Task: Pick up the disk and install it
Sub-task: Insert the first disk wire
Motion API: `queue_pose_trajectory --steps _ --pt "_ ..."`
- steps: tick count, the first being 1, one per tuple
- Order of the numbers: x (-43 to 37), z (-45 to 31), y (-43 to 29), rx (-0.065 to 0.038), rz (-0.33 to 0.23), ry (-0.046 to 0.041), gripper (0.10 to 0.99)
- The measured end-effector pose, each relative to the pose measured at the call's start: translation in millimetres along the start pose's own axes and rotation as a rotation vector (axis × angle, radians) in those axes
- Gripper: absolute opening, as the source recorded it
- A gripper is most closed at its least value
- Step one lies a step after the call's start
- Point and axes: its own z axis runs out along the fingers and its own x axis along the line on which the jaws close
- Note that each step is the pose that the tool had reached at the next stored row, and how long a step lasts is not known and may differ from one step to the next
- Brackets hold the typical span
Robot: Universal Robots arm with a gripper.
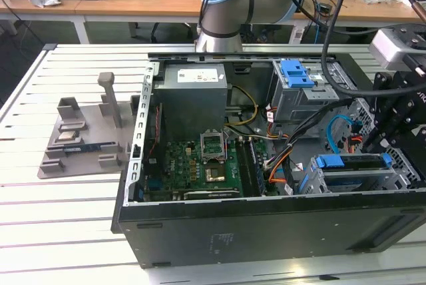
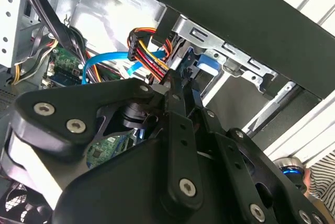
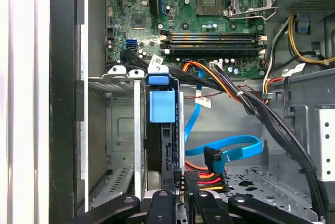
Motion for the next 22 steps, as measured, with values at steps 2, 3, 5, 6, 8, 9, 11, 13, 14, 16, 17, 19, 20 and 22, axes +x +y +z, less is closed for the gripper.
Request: queue_pose_trajectory --steps 2,3,5,6,8,9,11,13,14,16,17,19,20,22 --pt "0.0 0.0 0.0 0.0 0.0 0.0 0.184" --pt "0.1 0.0 0.0 0.0 0.0 0.0 0.165" --pt "0.1 0.0 0.0 0.0 0.0 0.0 0.165" --pt "0.5 0.0 0.0 0.0 0.0 0.0001 0.165" --pt "3.2 -0.1 0.1 0.0 0.0 0.0004 0.165" --pt "5.7 0.1 0.3 0.0 0.0 0.0004 0.165" --pt "6.5 1.2 0.2 0.0 0.0 0.0003 0.165" --pt "6.6 2.5 0.3 0.0 0.0 0.0001 0.165" --pt "6.6 2.7 0.4 0.0 0.0 0.0002 0.165" --pt "6.5 3.2 0.7 0.0 0.0 -0.0001 0.165" --pt "6.4 3.4 0.9 0.0 0.0 -0.0002 0.165" --pt "6.3 3.8 1.2 0.0 0.0 0.0 0.165" --pt "6.2 4.2 1.4 0.0 0.0 -0.0002 0.165" --pt "6.0 4.4 1.7 0.0 0.0 0.0 0.165"
